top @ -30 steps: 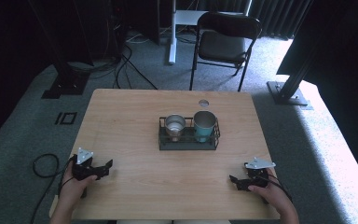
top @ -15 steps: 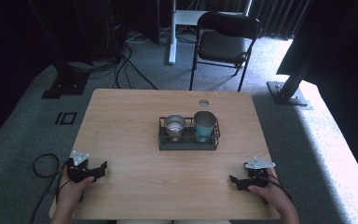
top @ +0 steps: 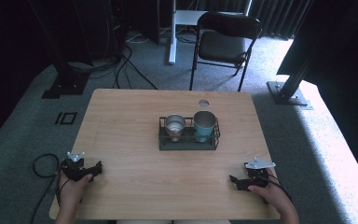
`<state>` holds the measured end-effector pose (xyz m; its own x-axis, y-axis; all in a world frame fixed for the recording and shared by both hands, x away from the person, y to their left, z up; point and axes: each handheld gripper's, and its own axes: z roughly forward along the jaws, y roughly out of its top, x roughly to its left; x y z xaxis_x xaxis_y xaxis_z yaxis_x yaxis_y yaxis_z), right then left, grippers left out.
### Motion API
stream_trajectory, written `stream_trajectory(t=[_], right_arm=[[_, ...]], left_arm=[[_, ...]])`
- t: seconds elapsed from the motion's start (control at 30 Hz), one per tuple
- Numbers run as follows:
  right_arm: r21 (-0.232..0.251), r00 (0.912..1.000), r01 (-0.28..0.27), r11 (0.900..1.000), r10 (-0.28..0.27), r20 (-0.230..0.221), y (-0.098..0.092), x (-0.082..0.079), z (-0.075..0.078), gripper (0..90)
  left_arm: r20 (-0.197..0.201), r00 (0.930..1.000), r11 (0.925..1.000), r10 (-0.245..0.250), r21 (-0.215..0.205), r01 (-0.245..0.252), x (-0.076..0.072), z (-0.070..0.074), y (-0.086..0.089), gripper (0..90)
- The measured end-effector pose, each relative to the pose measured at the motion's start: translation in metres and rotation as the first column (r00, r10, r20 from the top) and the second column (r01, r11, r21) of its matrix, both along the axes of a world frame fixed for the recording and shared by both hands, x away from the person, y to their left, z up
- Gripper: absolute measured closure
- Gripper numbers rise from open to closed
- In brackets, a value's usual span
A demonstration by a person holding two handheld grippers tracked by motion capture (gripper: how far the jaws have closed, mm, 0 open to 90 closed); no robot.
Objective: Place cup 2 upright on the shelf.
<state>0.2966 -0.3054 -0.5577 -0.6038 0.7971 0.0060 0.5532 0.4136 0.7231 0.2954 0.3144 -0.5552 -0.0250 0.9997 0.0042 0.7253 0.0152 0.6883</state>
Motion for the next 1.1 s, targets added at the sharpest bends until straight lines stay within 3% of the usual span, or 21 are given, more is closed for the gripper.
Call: stream_trajectory(t=[0.23, 0.4, 0.5, 0.57, 0.73, 1.1], right_arm=[[0.000, 1.0000, 0.000, 1.000, 0.000, 0.000, 0.000, 0.000, 0.000, 10.7], [0.000, 1.0000, -0.001, 1.000, 0.001, 0.001, 0.000, 0.000, 0.000, 10.7], [0.000, 1.0000, 0.000, 1.000, 0.000, 0.000, 0.000, 0.000, 0.000, 10.7], [0.001, 1.0000, 0.000, 1.000, 0.000, 0.000, 0.000, 0.000, 0.000, 10.7], [0.001, 1.0000, 0.000, 1.000, 0.000, 0.000, 0.000, 0.000, 0.000, 10.7], [0.000, 1.0000, 0.000, 1.000, 0.000, 0.000, 0.000, 0.000, 0.000, 10.7]], left_arm=[[-0.001, 0.9992, 0.9992, -0.039, 0.002, 0.039, 0.000, 0.000, -0.002, 2.2], [0.000, 0.9991, 0.9991, -0.042, 0.001, 0.042, 0.001, 0.000, -0.002, 2.1], [0.003, 0.9999, 0.9999, -0.013, -0.001, 0.013, 0.002, 0.000, -0.003, 2.1], [0.001, 0.9993, 0.9993, 0.038, -0.001, -0.038, 0.004, 0.000, -0.008, 2.1], [0.002, 0.9975, 0.9975, 0.071, -0.001, -0.071, 0.006, 0.000, -0.010, 2.1], [0.001, 0.9975, 0.9975, 0.070, -0.001, -0.070, 0.006, 0.000, -0.010, 2.1]])
